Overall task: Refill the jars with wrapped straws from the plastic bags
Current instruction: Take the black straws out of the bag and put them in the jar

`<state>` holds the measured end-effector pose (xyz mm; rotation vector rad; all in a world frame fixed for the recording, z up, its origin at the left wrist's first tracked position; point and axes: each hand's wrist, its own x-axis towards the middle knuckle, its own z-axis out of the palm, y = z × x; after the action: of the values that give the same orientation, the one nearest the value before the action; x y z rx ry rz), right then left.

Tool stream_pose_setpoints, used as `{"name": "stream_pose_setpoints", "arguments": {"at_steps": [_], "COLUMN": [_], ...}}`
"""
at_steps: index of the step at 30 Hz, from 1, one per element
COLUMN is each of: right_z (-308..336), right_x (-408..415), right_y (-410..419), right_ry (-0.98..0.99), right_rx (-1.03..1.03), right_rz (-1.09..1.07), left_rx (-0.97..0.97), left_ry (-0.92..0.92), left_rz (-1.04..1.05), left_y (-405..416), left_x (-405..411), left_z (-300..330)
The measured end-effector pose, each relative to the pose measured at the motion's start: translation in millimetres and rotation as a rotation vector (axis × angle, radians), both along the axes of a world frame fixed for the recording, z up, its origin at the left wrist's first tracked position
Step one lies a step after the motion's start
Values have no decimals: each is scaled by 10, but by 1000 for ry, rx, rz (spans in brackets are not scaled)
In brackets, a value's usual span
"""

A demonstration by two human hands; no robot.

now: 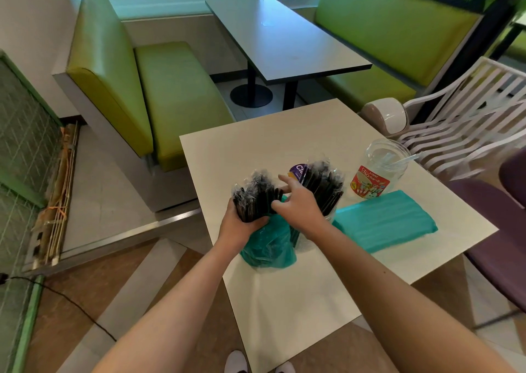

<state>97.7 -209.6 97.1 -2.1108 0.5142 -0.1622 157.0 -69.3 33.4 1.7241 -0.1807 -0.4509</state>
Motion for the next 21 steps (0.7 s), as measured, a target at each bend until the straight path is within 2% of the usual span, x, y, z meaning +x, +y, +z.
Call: {"name": "stream_pose_setpoints", "arguments": {"at_steps": [11,21], "right_z": [-172,34], "right_x": [-44,-20], "right_y": [116,15], "right_ry": [10,-56], "right_rx": [49,71], "right_rz": [-103,-81], "left_rx": [16,17], "left_ry": [0,-15], "left_rz": [4,-17], "left_y": [15,-22], "left_x": [-68,-84], "left_z": [83,141]}}
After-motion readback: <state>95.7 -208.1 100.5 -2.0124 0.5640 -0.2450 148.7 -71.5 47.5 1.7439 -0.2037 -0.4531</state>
